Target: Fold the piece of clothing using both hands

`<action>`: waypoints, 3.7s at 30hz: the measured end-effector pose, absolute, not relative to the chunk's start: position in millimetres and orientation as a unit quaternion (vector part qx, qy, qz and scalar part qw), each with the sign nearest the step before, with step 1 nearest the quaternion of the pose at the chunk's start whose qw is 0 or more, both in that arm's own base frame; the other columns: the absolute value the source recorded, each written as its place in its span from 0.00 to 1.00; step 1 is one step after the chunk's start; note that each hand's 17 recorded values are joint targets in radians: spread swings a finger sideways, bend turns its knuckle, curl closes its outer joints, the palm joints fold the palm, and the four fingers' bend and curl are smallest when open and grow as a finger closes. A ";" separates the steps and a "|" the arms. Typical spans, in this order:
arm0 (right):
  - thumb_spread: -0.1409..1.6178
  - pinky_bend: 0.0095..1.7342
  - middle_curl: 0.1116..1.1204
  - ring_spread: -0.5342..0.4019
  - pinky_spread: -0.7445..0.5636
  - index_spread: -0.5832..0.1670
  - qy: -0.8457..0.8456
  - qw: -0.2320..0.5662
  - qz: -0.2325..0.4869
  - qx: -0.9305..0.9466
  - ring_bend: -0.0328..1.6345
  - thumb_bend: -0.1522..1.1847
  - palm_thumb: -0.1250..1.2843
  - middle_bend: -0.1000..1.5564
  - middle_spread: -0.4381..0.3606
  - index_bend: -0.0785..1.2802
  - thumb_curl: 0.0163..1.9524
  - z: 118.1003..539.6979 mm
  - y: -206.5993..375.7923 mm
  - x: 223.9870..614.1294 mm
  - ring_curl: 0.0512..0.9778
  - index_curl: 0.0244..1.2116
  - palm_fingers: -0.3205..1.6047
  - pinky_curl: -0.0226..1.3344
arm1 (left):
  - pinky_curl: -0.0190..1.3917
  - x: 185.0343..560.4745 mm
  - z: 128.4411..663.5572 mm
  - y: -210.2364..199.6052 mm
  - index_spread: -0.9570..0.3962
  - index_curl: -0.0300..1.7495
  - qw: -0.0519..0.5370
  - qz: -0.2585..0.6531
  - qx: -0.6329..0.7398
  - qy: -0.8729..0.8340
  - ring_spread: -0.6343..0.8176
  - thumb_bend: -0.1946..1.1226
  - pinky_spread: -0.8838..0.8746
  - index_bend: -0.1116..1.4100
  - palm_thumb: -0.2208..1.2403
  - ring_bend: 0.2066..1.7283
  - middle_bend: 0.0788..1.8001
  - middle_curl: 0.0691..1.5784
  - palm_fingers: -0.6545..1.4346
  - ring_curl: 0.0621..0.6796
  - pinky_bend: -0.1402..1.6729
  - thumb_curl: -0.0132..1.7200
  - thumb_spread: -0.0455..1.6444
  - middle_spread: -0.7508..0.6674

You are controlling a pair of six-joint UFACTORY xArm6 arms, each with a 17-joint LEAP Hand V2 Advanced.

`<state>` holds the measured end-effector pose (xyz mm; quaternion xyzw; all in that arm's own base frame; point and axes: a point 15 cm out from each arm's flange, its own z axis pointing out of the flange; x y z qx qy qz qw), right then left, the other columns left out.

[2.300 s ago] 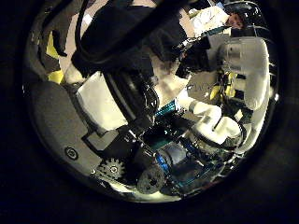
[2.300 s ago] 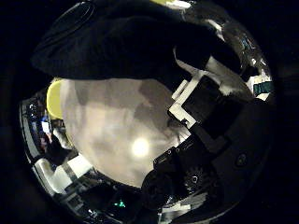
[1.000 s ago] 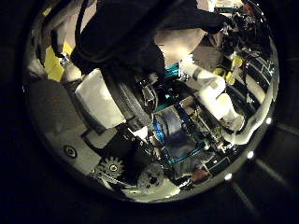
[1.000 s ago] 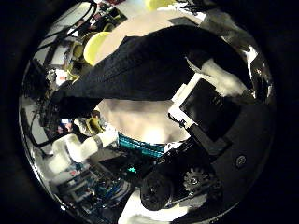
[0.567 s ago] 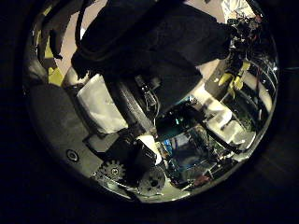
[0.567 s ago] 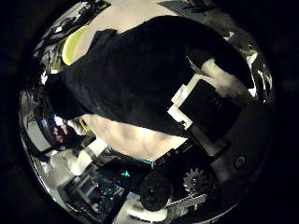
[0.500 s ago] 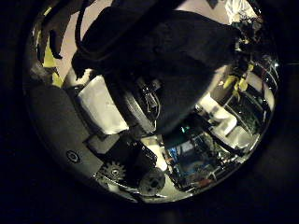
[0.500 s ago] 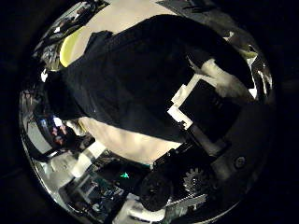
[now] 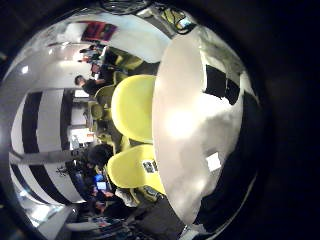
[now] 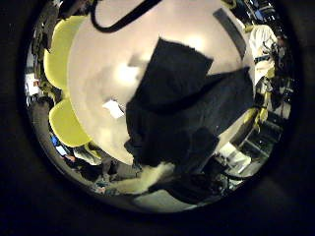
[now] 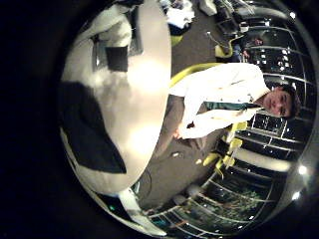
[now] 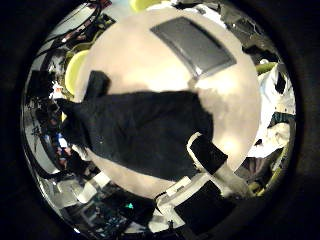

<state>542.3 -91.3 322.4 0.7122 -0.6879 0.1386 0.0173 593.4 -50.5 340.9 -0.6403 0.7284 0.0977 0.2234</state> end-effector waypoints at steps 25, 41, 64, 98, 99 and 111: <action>0.77 0.37 0.28 0.60 0.90 0.24 -0.668 0.067 0.065 0.739 0.46 0.10 0.50 0.29 0.45 0.17 0.23 336.9 -108.3 418.6 0.30 0.24 0.26 0.32 | 0.48 528.9 324.4 4.4 0.65 0.31 0.162 0.155 -0.601 0.767 0.50 0.11 0.63 0.17 0.18 0.33 0.07 0.29 0.33 0.44 0.21 0.17 0.52 0.60; 0.74 0.34 0.27 0.54 0.87 0.28 -0.637 0.103 0.007 0.764 0.45 0.09 0.44 0.31 0.43 0.18 0.19 281.7 -108.2 402.2 0.26 0.23 0.28 0.28 | 0.34 465.1 297.9 3.4 0.67 0.16 0.002 0.188 -0.563 0.805 0.75 0.09 0.83 0.15 0.10 0.26 0.06 0.20 0.27 0.31 0.20 0.17 0.43 0.76; 0.67 0.35 0.24 0.65 0.84 0.43 -0.594 0.160 -0.068 0.785 0.40 0.10 0.38 0.25 0.56 0.17 0.16 179.6 -59.1 421.8 0.22 0.20 0.22 0.24 | 0.28 434.2 176.2 -28.1 0.67 0.14 -0.006 0.159 -0.581 0.798 0.72 0.13 0.81 0.18 0.18 0.27 0.08 0.18 0.34 0.28 0.24 0.17 0.54 0.68; 0.60 0.69 0.55 0.32 0.40 0.27 -0.575 0.174 -0.042 0.798 0.76 0.14 0.78 0.67 0.28 0.63 0.25 157.9 -41.9 443.3 0.47 0.38 0.87 0.37 | 0.25 426.2 193.9 -29.2 0.68 0.19 -0.004 0.162 -0.589 0.791 0.66 0.13 0.80 0.18 0.21 0.24 0.07 0.20 0.37 0.24 0.23 0.18 0.59 0.62; 0.59 0.71 0.58 0.33 0.40 0.29 -0.577 0.175 -0.042 0.797 0.77 0.15 0.80 0.71 0.29 0.71 0.26 158.6 -44.5 443.1 0.49 0.43 0.84 0.39 | 0.25 426.1 193.5 -29.4 0.68 0.19 -0.005 0.162 -0.590 0.791 0.66 0.13 0.80 0.18 0.21 0.24 0.07 0.20 0.37 0.24 0.23 0.18 0.59 0.62; 0.58 0.79 0.66 0.35 0.45 0.40 -0.611 0.187 -0.029 0.769 0.87 0.16 0.89 0.86 0.37 0.89 0.35 184.7 -106.2 428.8 0.63 0.57 0.74 0.52 | 0.24 423.8 193.2 -37.5 0.68 0.20 -0.006 0.160 -0.583 0.796 0.66 0.13 0.79 0.18 0.22 0.24 0.07 0.20 0.38 0.24 0.23 0.18 0.60 0.62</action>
